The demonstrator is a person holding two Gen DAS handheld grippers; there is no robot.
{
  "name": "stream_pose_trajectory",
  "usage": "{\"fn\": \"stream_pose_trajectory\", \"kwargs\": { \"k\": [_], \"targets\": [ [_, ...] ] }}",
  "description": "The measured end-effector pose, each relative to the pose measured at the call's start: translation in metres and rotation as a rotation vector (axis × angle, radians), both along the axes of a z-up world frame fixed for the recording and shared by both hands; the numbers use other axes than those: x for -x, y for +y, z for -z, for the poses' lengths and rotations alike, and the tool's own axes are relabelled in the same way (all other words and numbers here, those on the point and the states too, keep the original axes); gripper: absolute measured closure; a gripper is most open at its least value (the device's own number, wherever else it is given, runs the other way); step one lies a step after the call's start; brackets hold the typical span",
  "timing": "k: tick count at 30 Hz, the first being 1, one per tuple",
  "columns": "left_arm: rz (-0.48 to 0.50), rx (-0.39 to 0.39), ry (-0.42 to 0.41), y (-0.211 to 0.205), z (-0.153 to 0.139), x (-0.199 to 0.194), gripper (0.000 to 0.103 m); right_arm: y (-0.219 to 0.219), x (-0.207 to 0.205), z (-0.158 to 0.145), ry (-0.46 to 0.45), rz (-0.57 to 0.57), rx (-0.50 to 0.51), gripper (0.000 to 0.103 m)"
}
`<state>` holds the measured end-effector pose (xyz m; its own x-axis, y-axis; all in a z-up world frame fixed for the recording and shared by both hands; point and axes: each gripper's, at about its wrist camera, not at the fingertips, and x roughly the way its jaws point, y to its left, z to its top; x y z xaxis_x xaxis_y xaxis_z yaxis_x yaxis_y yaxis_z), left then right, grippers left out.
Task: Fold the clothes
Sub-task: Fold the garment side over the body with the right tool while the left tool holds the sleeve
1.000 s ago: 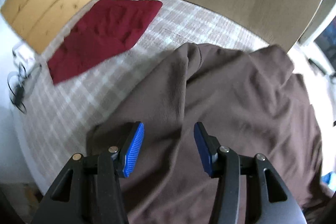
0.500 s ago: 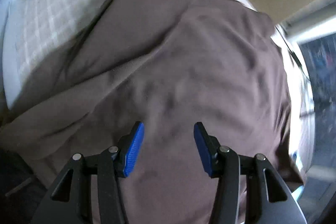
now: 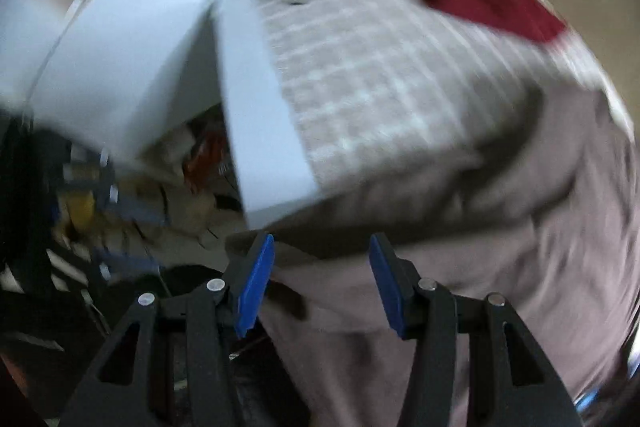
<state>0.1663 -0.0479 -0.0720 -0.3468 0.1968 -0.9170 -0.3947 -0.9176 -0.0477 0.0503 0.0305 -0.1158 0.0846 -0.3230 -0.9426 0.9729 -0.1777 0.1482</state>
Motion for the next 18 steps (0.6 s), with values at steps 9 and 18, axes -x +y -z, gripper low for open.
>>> {"fn": "stream_pose_trajectory", "kwargs": {
  "k": [9,18],
  "targets": [
    [-0.018,-0.048,0.047,0.001,0.002,-0.008,0.075,0.098,0.002,0.027,-0.046,0.034,-0.287,0.056],
    [0.043,-0.039,0.049,0.027,0.023,0.035,0.075,0.088,0.059,-0.004,-0.028,0.314,-0.053,0.044]
  ]
}}
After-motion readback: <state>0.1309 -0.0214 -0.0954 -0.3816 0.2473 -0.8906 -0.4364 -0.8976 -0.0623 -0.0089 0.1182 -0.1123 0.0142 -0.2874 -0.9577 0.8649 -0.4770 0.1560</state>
